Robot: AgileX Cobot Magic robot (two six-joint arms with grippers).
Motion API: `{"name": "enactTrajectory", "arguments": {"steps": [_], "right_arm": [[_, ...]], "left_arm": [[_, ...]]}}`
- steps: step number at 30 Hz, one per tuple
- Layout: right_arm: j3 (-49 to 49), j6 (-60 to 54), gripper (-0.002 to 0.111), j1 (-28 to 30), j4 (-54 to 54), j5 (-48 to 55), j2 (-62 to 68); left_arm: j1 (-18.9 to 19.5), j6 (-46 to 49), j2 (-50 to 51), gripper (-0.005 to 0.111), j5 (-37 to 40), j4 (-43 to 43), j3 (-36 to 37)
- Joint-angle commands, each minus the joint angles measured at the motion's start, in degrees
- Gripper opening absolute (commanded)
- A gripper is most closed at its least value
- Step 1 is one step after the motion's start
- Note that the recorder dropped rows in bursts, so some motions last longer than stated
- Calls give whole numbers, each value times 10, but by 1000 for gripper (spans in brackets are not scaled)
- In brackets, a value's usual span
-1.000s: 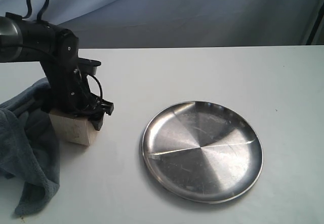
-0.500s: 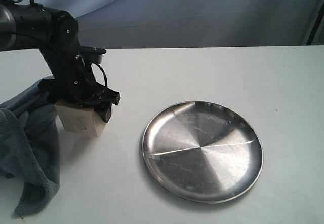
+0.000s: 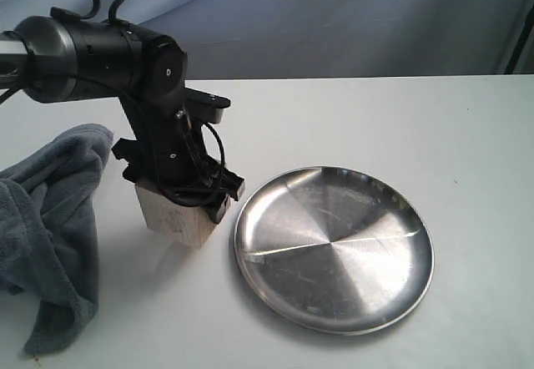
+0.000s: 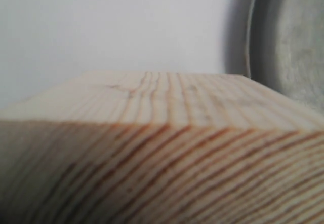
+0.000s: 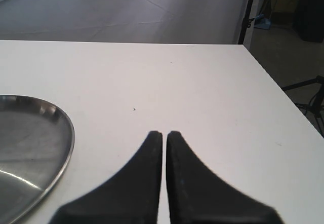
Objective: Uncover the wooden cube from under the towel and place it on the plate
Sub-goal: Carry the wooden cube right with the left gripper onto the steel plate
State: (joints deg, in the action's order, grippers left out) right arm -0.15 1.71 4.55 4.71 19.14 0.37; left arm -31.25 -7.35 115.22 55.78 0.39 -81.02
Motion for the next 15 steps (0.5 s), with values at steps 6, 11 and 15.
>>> {"name": "enactTrajectory", "arguments": {"steps": [6, 11, 15], "right_arm": [[1, 0, 3, 0, 0, 0, -4], [1, 1, 3, 0, 0, 0, -4], [1, 1, 3, 0, 0, 0, -4]], "left_arm": [[-35, 5, -13, 9, -5, 6, -7], [-46, 4, -13, 9, -4, 6, -8], [-52, 5, -12, 9, 21, 6, -32]]}}
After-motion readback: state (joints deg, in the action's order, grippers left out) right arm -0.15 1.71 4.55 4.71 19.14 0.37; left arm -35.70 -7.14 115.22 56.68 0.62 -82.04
